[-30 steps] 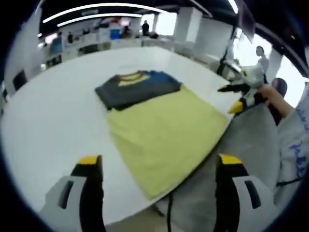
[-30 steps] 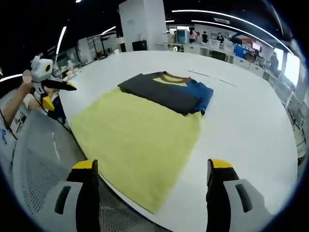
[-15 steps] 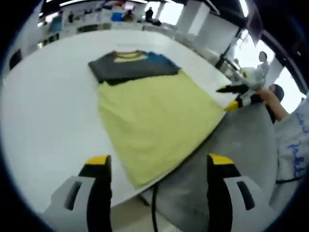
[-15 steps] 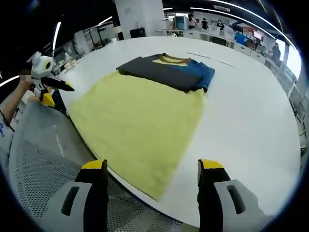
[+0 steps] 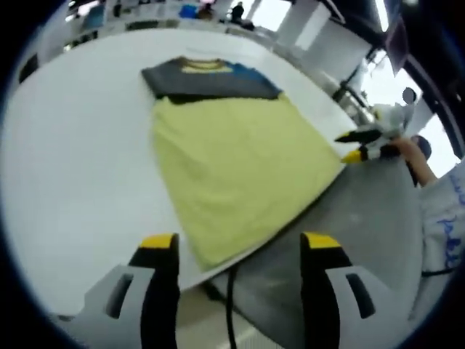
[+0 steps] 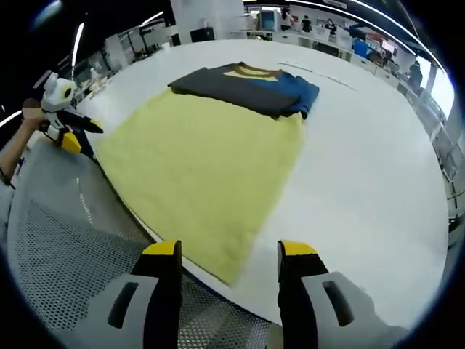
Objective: Fold the garment on the visible template until the final outline fits inside the template.
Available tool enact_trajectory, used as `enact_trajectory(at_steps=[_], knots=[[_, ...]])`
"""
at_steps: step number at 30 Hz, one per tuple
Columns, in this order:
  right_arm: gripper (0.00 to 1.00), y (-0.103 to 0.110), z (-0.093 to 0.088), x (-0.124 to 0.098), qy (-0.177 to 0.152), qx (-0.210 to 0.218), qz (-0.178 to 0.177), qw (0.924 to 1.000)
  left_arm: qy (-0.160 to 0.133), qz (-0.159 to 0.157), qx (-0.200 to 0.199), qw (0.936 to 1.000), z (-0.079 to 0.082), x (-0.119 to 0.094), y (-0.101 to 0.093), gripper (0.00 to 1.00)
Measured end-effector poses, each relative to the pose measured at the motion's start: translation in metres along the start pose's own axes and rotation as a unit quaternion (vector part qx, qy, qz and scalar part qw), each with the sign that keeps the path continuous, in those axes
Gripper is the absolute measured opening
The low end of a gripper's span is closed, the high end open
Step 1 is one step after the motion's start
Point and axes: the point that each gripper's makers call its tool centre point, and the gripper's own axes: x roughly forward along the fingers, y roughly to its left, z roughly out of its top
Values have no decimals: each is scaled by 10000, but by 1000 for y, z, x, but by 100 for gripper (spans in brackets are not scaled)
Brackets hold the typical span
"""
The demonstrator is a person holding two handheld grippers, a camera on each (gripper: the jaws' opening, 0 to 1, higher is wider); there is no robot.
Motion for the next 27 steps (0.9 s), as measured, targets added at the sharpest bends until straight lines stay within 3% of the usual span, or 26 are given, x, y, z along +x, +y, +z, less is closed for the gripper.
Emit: enact_trajectory(at_steps=[3,13,27], knots=[[38,-2,-2,-2,61,-81,-54,9999,14,41,-60,10000,-1,2,2,60],[27,-3,-15,-1,406,-78,-88,9991,155,210,-298,9992,-14,7,12,51],[23,-1,-24,1,661,-143,-74,9977,313,548,-291,9976,-18,6,24,32]])
